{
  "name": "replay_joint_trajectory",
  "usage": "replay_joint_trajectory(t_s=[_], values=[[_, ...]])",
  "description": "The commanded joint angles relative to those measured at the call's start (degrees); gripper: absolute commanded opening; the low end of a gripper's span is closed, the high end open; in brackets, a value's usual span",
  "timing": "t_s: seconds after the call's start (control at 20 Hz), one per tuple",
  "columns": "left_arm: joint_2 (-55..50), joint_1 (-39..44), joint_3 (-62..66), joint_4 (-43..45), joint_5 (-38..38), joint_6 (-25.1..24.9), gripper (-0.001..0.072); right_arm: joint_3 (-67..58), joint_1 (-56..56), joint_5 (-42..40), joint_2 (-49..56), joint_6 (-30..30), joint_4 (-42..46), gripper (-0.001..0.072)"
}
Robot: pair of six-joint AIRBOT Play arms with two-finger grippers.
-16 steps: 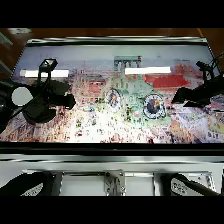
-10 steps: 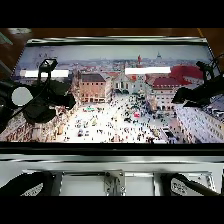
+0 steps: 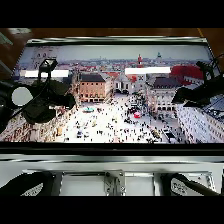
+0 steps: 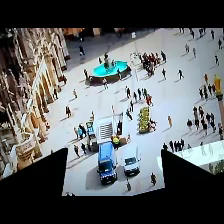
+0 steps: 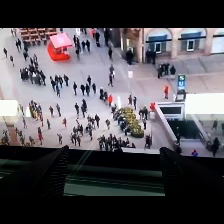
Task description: Fold the shirts.
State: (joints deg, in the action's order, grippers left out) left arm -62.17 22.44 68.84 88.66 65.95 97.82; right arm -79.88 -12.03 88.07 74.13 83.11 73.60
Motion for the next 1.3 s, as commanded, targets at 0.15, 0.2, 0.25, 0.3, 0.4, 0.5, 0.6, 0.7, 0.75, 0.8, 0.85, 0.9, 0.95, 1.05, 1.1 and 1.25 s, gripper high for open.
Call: replay_joint_trajectory(t_s=[0.15, 0.2, 0.25, 0.3, 0.4, 0.5, 0.6, 0.7, 0.75, 0.8, 0.85, 0.9, 0.95, 1.05, 1.1, 1.25], values=[[-1.1, 0.0, 0.0, -0.2, -5.3, 0.0, 0.0714, 0.0, 0.1, -1.7, 0.1, 0.0, -1.0, 0.0685], [-1.4, 0.0, 0.0, -0.2, -5.3, 0.0, 0.0714, 0.0, 0.1, -1.7, 0.0, 0.0, -0.9, 0.0685], [-1.7, 0.0, 0.0, -0.1, -5.4, 0.0, 0.0713, 0.0, 0.0, -1.7, 0.1, 0.0, -0.7, 0.0685], [-1.9, -0.1, 0.0, -0.1, -5.4, 0.0, 0.0713, 0.0, 0.1, -1.7, 0.1, -0.3, -0.2, 0.0685], [-2.6, -0.2, 0.0, -0.1, -7.0, 0.0, 0.0709, 0.0, 0.1, -1.7, 0.1, -0.3, 0.8, 0.0685], [-4.2, -0.5, 0.0, 1.9, -10.7, -0.2, 0.0499, 0.0, 0.1, -2.1, 0.2, -3.0, 0.7, 0.0685], [-7.6, -5.0, 1.9, 6.1, -11.1, 2.1, 0.0542, 0.0, 0.1, -2.2, 1.2, -5.0, 0.8, 0.0685], [-12.7, -13.7, 6.4, 5.8, -6.0, 3.5, 0.0614, 0.0, 0.1, -2.4, 2.8, -5.0, -0.1, 0.0684], [-15.3, -18.3, 9.0, 5.8, -2.8, 3.5, 0.0616, 0.0, 0.1, -2.4, 3.6, -5.0, -0.5, 0.0684], [-17.8, -23.1, 11.4, 5.8, 0.0, 4.4, 0.0616, 0.0, 0.1, -2.4, 4.6, -5.3, -1.0, 0.0684], [-20.1, -27.9, 13.4, 5.5, 2.1, 8.2, 0.0616, 0.0, 0.1, -2.4, 5.5, -5.5, -1.4, 0.0685], [-21.7, -31.9, 14.4, 3.6, 2.7, 10.3, 0.0616, 0.0, 0.1, -2.4, 6.3, -5.6, -1.7, 0.0684], [-23.0, -35.5, 14.4, 0.4, 2.4, 10.5, 0.0616, 0.0, 0.1, -2.5, 6.9, -5.6, -1.7, 0.0684], [-26.5, -40.0, 14.4, -2.3, 2.2, 10.4, 0.0616, 0.0, 0.1, -3.4, 7.6, -5.9, -4.4, 0.0682], [-28.6, -41.2, 14.4, -2.4, 2.2, 10.4, 0.0616, 0.0, 0.1, -4.5, 7.6, -6.3, -7.6, 0.0683], [-34.2, -41.6, 14.4, -2.8, -0.5, 10.3, 0.0618, 0.0, 0.4, -7.1, 7.6, -7.4, -13.9, 0.0683]])
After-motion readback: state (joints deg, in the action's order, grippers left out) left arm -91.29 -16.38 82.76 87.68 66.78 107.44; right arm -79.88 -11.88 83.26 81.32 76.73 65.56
